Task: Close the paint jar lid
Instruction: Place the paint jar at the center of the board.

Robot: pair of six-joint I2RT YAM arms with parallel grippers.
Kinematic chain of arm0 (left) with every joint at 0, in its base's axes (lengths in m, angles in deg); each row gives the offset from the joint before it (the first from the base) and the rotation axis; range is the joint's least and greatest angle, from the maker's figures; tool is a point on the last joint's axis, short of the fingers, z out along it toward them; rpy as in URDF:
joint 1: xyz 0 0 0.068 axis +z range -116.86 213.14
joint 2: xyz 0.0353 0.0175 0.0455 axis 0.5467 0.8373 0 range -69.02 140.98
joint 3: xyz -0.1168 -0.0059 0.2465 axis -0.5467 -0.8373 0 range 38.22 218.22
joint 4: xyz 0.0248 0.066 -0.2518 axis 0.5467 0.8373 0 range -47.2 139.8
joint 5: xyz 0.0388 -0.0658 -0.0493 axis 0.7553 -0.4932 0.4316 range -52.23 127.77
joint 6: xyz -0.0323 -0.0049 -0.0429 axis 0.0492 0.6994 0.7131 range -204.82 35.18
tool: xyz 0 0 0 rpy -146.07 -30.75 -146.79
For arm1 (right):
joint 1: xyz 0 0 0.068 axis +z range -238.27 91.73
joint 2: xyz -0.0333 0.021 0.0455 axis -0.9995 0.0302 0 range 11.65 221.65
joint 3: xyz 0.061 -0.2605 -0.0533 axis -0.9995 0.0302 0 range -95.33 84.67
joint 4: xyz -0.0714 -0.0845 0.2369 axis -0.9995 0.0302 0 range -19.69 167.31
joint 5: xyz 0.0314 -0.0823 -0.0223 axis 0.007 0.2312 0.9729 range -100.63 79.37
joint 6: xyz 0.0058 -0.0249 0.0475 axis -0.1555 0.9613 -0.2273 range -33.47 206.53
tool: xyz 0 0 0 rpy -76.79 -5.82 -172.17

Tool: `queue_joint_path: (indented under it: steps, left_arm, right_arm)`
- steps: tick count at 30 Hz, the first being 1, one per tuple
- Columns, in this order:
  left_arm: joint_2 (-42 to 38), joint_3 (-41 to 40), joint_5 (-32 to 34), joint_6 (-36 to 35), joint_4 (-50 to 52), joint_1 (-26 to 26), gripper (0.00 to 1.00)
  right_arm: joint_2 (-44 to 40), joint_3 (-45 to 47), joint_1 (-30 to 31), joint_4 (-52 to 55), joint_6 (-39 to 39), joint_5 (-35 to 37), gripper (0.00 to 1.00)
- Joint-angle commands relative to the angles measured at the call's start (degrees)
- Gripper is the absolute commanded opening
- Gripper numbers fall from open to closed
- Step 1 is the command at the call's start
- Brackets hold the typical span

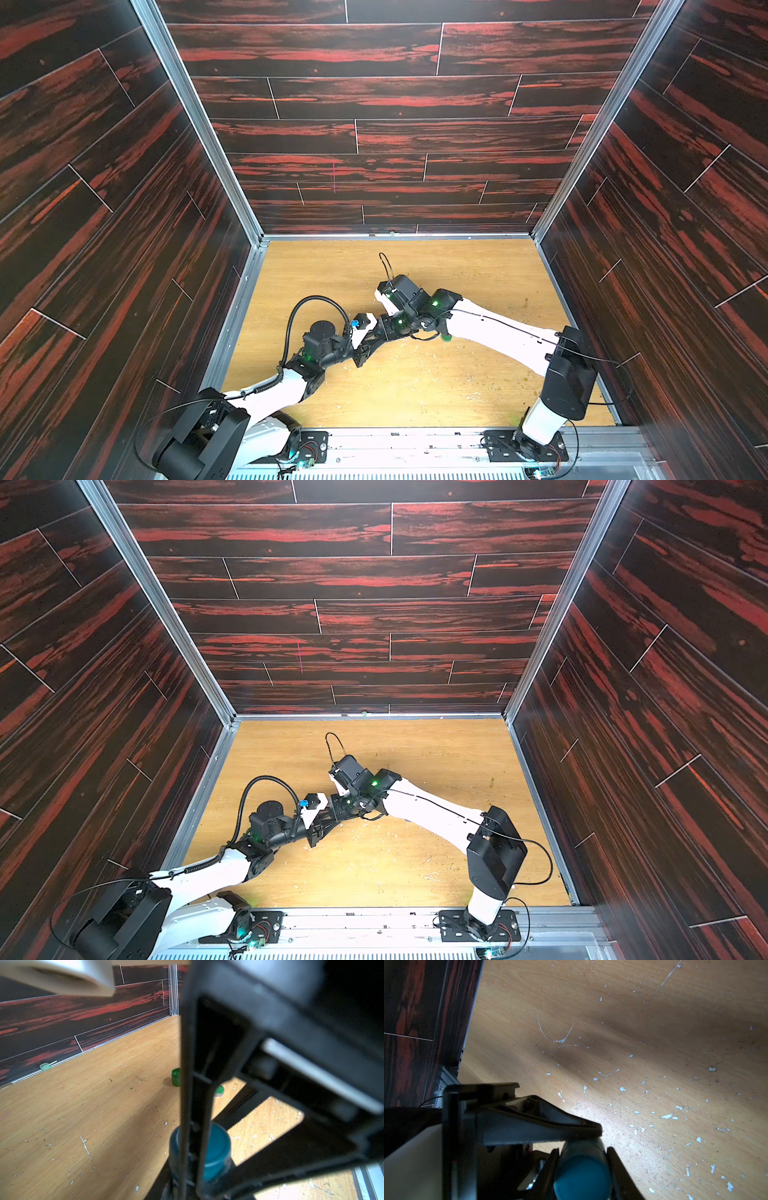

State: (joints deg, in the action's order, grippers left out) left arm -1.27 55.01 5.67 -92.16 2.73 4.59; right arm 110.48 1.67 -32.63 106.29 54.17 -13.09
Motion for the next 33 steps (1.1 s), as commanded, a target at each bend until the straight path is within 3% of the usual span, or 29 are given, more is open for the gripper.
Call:
queue_joint_path:
  steps: [1, 5, 9, 14, 20, 33]
  left_arm:
    - [-0.8, 0.3, 1.5, -0.4, -0.8, -0.1, 0.44]
    - [-1.6, -0.8, 4.2, -0.1, -0.4, -0.1, 0.72]
    - [-3.9, -2.8, 7.2, 0.3, 0.4, -0.1, 0.94]
    - [-9.0, -6.0, 15.7, 0.7, 1.2, 0.0, 0.98]
    - [-13.1, -8.3, 21.3, 1.0, 0.6, -0.1, 1.0]
    - [-12.1, -8.4, 23.8, 2.0, -0.7, -0.1, 1.0]
  right_arm:
    - [0.5, -1.4, 0.3, 0.4, -0.9, 2.6, 0.19]
    - [0.7, -2.7, -0.4, 0.9, 0.5, 7.9, 0.18]
    - [2.7, -3.9, -2.8, 0.6, 2.1, 11.8, 0.19]
    - [9.5, -8.4, -6.4, 0.0, 5.2, 16.5, 0.19]
    - [19.9, -16.7, -9.6, 0.3, 7.6, 18.8, 0.19]
    - [35.6, -31.8, -11.5, 5.5, 9.9, 19.6, 0.19]
